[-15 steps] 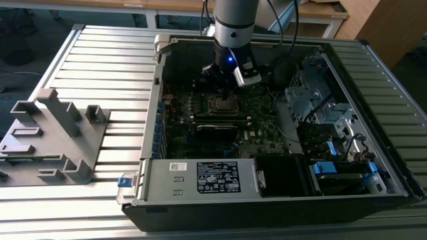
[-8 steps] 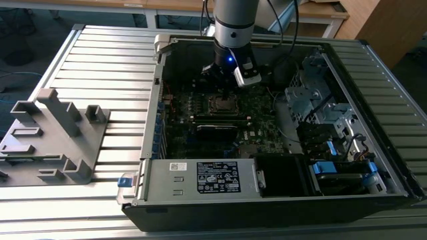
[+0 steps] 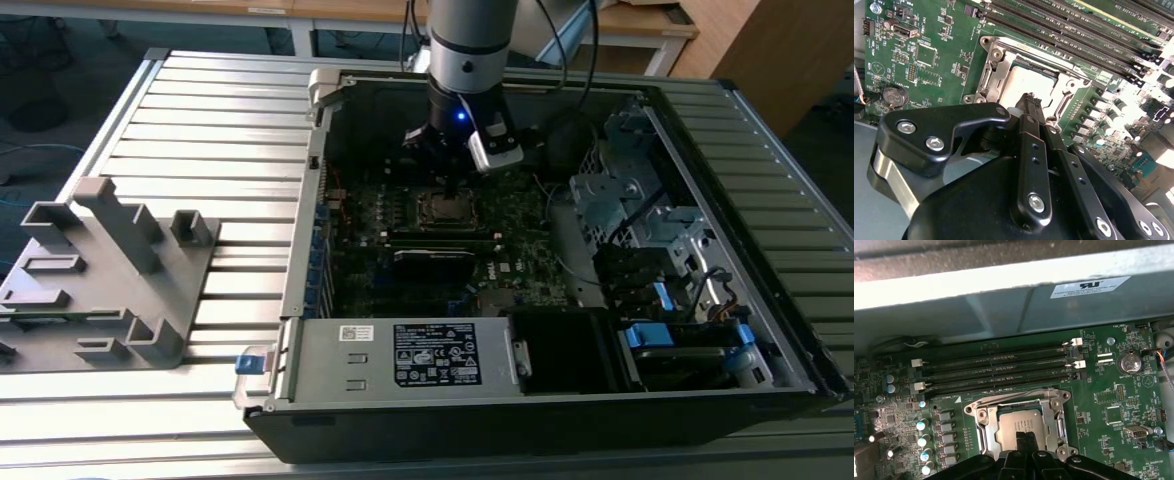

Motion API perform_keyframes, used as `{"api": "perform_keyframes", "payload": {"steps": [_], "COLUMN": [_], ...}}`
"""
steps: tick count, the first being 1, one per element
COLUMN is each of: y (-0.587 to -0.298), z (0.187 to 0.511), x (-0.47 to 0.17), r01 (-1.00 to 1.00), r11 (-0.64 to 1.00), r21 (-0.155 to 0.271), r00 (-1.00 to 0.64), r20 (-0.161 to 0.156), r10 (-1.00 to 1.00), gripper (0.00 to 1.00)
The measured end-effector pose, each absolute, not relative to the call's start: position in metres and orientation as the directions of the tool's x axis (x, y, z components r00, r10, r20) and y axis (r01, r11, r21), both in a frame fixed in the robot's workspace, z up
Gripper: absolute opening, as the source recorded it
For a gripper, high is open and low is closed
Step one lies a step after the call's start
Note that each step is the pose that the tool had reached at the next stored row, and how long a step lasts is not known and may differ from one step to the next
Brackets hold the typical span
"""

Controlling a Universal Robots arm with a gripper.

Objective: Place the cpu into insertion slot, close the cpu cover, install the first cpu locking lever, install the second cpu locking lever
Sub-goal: 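Install the second cpu locking lever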

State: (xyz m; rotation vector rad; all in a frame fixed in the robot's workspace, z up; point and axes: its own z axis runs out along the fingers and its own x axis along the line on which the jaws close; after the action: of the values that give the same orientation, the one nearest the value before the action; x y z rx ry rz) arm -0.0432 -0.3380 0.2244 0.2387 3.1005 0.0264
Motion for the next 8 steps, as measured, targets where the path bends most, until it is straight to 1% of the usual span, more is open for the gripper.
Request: {"api": "perform_keyframes", "payload": {"steps": [8], "y": [-0.3380], "z": [0.2285], "x": [-0.0431], "r01": [0.153], "r11": [0.988], "r21": [0.020], "r00": [-0.988], "r20": [-0.031], "r10": [0.153], "gripper": [0.10]}}
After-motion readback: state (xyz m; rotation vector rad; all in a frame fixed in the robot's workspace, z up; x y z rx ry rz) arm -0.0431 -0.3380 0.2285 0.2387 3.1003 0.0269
